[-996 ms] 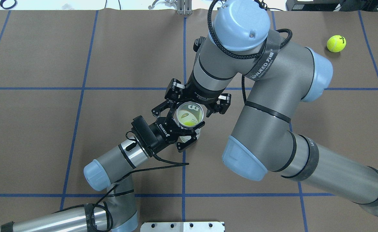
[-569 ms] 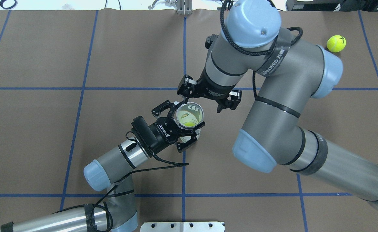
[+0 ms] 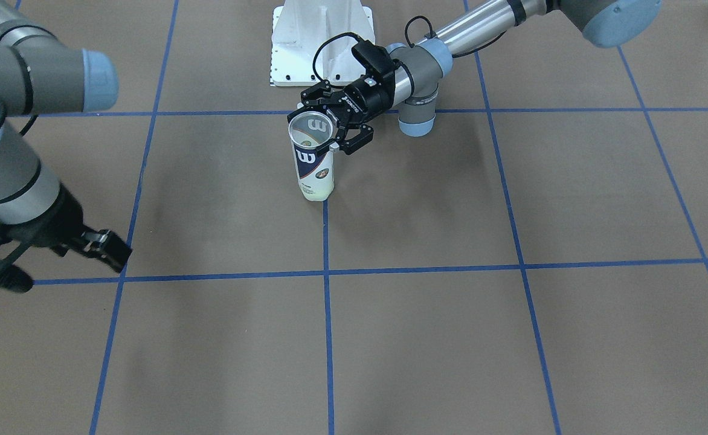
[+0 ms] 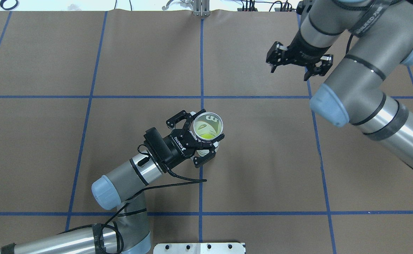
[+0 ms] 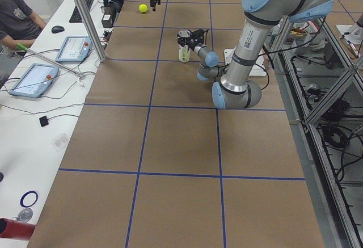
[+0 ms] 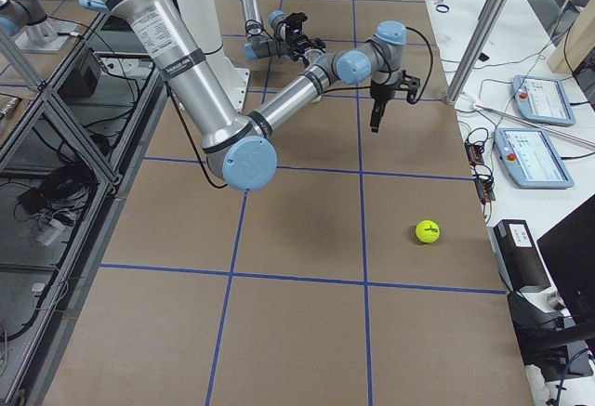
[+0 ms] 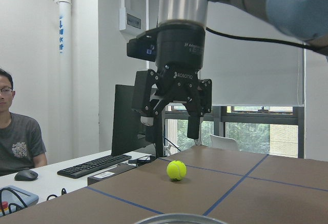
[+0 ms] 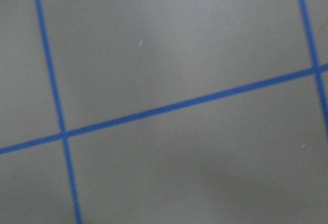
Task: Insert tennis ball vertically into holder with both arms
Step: 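Move the right gripper to the second tennis ball and grasp it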
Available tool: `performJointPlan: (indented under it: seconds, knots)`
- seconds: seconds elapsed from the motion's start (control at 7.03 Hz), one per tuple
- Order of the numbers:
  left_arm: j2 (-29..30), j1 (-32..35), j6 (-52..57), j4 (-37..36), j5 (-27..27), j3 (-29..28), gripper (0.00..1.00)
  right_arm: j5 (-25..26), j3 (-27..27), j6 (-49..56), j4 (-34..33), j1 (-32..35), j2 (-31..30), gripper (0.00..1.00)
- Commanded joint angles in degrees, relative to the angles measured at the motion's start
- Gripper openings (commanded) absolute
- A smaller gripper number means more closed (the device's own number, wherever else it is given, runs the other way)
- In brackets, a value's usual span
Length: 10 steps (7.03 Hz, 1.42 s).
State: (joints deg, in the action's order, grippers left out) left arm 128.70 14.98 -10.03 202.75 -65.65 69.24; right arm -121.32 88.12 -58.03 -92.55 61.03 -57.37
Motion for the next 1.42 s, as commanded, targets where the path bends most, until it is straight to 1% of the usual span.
performJointPlan:
  seconds: [0.0,0.14,0.28,0.43,0.57,0.71,0.85,1.0,1.14,1.28]
  knots:
    - [-0.03,-0.04,-0.08,0.01,0.0,0.11,0.88,6.73,-18.18,1.07,18.74,3.3,-0.29,0.97]
    - [-0.03,-0.04,0.01,0.01,0.0,0.11,0.88,12.1,-24.25,0.9,22.99,3.04,0.32,0.97]
    - [-0.03,-0.04,-0.08,-0.08,0.0,0.11,0.88,14.59,-28.4,-0.23,27.56,3.04,0.33,0.97]
    - [-0.03,-0.04,0.01,0.01,0.0,0.11,0.88,15.23,-31.4,-2.85,32.13,3.04,0.24,0.97]
    - [-0.03,0.05,0.01,0.01,0.0,0.19,0.88,16.28,-32.13,-2.79,32.26,2.95,0.24,0.97]
    - [-0.03,0.05,0.01,0.01,0.0,0.28,0.88,19.68,-33.36,-2.44,32.35,2.69,0.15,0.96]
    - [-0.03,0.05,0.01,0.01,0.0,0.2,0.88,20.06,-33.98,-2.44,32.44,2.6,0.24,0.95]
    - [-0.03,0.14,0.01,0.01,0.0,0.28,0.88,22.07,-34.33,-2.44,32.44,2.43,0.24,0.95]
    - [-0.03,0.05,0.01,0.01,0.0,0.28,0.88,22.44,-35.03,-2.44,32.87,2.42,0.33,0.95]
    - [-0.03,0.14,0.01,0.01,0.0,0.28,0.88,22.53,-37.3,-2.44,36.18,2.34,0.33,0.95]
